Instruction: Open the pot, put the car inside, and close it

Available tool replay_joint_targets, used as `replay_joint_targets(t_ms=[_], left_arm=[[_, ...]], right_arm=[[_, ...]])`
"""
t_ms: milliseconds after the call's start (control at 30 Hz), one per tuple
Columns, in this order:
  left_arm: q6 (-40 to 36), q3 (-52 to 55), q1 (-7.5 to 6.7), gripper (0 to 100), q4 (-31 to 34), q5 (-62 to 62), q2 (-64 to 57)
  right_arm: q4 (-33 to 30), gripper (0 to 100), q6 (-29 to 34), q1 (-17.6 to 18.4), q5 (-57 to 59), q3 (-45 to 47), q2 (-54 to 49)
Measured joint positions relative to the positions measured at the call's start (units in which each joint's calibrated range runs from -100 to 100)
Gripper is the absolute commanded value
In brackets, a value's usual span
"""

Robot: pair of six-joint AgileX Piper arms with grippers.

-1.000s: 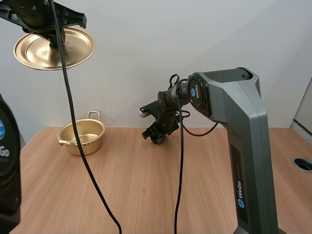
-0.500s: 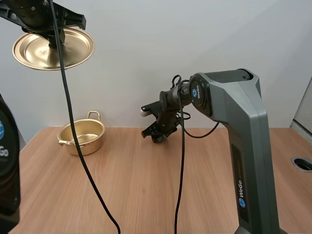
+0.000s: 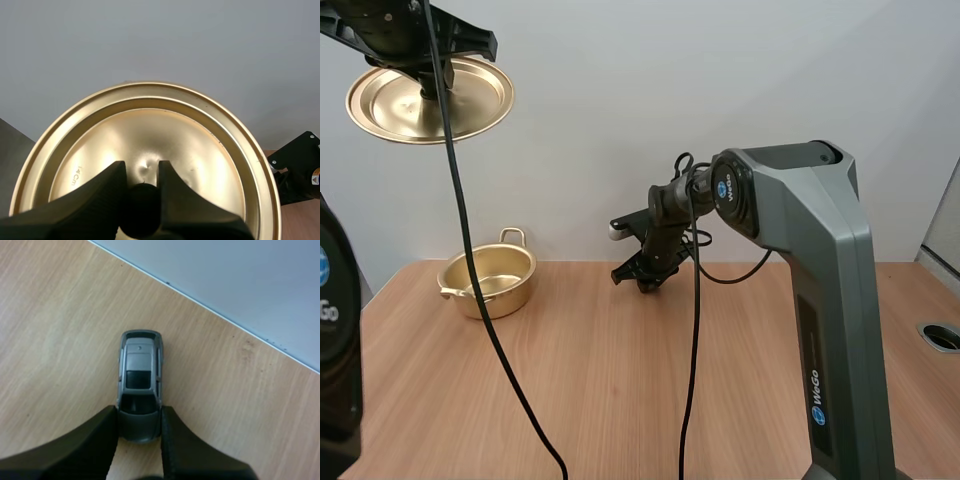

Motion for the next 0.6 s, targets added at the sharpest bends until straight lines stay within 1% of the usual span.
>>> replay_joint_targets(t_ms=[100, 200, 367, 533, 600], left_arm=[[0.0, 0.0, 0.0, 0, 0.0, 0.0, 0.0], [0.0, 0.0, 0.0, 0, 0.0, 0.0, 0.0], [0.0, 0.0, 0.0, 0, 0.0, 0.0, -0.74], [0.0, 1.12, 0.0, 0, 0.11, -0.1, -4.09], [0.0, 2.55, 0.0, 0, 2.05, 0.0, -5.71]], right_arm=[[0.81, 0, -0.1, 0.0, 0.68, 0.13, -1.35], [3.72, 0, -1.82, 0.0, 2.74, 0.44, -3.65], [12.32, 0, -8.37, 0.0, 4.24, 0.28, -10.13], [20.5, 0, -15.14, 0.26, 7.57, 0.13, -16.85], [22.79, 0, -17.05, 0.68, 8.46, 0.13, -18.59]])
